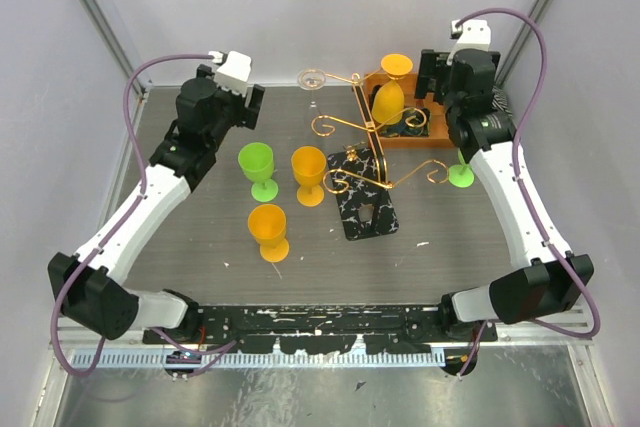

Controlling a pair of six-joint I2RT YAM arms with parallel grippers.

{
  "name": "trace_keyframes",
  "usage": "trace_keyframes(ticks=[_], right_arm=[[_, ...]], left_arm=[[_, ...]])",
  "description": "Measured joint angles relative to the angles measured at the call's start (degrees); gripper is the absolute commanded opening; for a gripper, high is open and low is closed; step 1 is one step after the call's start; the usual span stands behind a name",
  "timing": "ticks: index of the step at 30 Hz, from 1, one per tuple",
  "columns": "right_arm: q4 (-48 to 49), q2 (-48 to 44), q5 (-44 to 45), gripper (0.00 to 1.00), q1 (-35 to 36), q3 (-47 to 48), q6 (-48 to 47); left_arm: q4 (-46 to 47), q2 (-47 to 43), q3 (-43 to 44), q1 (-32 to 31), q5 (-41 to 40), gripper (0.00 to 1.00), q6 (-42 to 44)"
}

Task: Place the wine glass upside down on the wine glass rack

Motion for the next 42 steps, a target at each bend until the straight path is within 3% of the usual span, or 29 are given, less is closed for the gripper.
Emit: trace_keyframes(ticks=[5, 9, 14, 24, 42], right_arm=[[-5.64, 1.53, -0.35, 1.0, -4.55, 1.49, 1.42], [-8.04, 1.95, -1.49, 0.99, -11.3, 0.46, 2.51], [-8.74, 2.25, -1.68, 0.98, -18.73, -3.52, 3.41], [-8.9, 2.89, -1.25, 0.98, -24.74, -10.49, 3.89], [-8.7, 2.89, -7.34, 0.94, -27.93, -11.98, 5.84]], left_arm=[[-12.94, -1.09, 2.45, 0.13, 0.15, 0.91, -4.42], [-17.88, -1.09, 3.41, 0.13, 2.49, 0.91, -7.37], [-18.64, -1.05, 6.34, 0.13, 5.77, 0.9, -10.03], [-14.73, 2.89, 16.68, 0.13, 9.86, 0.9, -10.67], [-16.72, 5.44, 15.98, 0.13, 14.01, 0.95, -10.64]])
